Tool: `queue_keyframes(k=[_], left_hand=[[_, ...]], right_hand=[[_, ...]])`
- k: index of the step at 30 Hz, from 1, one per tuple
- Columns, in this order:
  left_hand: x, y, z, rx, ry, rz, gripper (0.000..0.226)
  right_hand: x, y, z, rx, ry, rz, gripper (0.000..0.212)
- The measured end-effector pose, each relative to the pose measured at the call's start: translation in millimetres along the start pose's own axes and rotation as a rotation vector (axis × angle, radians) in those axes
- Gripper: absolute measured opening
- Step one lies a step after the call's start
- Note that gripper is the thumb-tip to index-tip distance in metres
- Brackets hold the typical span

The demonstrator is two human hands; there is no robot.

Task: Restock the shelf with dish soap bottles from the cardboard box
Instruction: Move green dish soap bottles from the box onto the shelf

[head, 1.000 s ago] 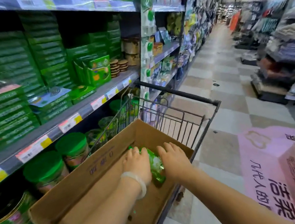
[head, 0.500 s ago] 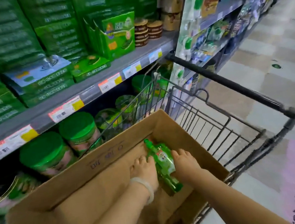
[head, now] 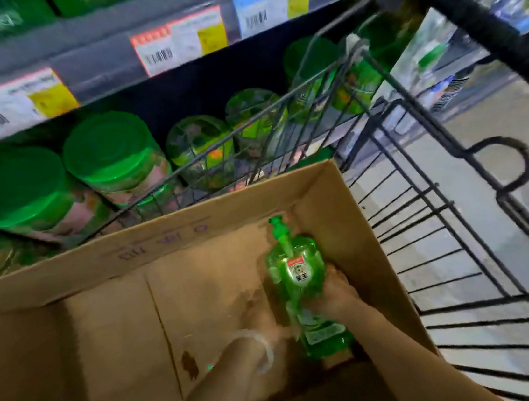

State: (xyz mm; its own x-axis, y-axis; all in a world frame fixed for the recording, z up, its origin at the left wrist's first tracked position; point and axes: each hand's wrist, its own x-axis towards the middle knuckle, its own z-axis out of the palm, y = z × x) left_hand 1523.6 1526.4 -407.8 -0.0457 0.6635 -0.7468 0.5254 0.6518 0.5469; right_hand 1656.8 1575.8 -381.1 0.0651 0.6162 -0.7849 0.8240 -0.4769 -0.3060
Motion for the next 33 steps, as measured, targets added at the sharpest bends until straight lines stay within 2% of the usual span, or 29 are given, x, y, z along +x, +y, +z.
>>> queue_keyframes(k=[2,5,6,9,11,12,15,18,21,24,28,31,33], left_hand=[[13.6,-1.6,9.3,-0.105,-0.029,-0.013,0.063],[26.1,2.2,19.5,-0.342,0.009,-0.058,0.051],[29.3,-0.5,22.6,-0.436,0.038,-0.124,0.051],[33.0,-19.6,32.6,-0.617,0.079,-0.221,0.069],[42.6,-41.6,41.8,-0.668,0.084,-0.261,0.090],[45.0,-45.4,41.9,-0.678,0.073,-0.283,0.093],[34.2,-27.6,30.3,-0.727,0.026,-0.285,0.077],[26.4,-23.6,33.5,-0.798,0.061,-0.282,0.055],[13.7,-24.2,32.5,-0.819,0.082,-0.235,0.055],[-4.2,-29.0,20.7,-0.768,0.167,-0.098,0.080],[-44.3,-31.8,-13.2,-0.754,0.230,0.020,0.090],[-79.2,-37.4,-43.0,-0.785,0.307,0.095,0.089],[-107.1,-42.3,-65.0,-0.796,0.368,0.189,0.087]], right_hand=[[14.2,-2.6,3.6,-0.025,0.017,0.002,0.109],[31.0,-4.2,7.8,0.008,0.024,-0.043,0.082],[33.7,-3.9,10.2,-0.009,0.015,-0.059,0.079],[39.8,-3.6,19.4,-0.086,-0.060,-0.086,0.091],[46.2,-3.9,22.6,-0.065,-0.144,-0.086,0.097],[49.7,-4.2,22.7,-0.017,-0.195,-0.085,0.096],[54.8,-3.7,21.9,0.148,-0.288,-0.077,0.088],[53.6,-1.3,27.1,0.201,-0.274,-0.086,0.093],[40.9,1.2,28.3,0.230,-0.233,-0.112,0.099],[20.6,2.0,30.0,0.255,-0.217,-0.132,0.083],[-11.6,-14.9,40.2,0.275,-0.168,-0.176,0.091],[-51.4,-46.7,40.8,0.318,-0.154,-0.304,0.071],[-81.0,-67.8,42.7,0.329,-0.129,-0.421,0.069]])
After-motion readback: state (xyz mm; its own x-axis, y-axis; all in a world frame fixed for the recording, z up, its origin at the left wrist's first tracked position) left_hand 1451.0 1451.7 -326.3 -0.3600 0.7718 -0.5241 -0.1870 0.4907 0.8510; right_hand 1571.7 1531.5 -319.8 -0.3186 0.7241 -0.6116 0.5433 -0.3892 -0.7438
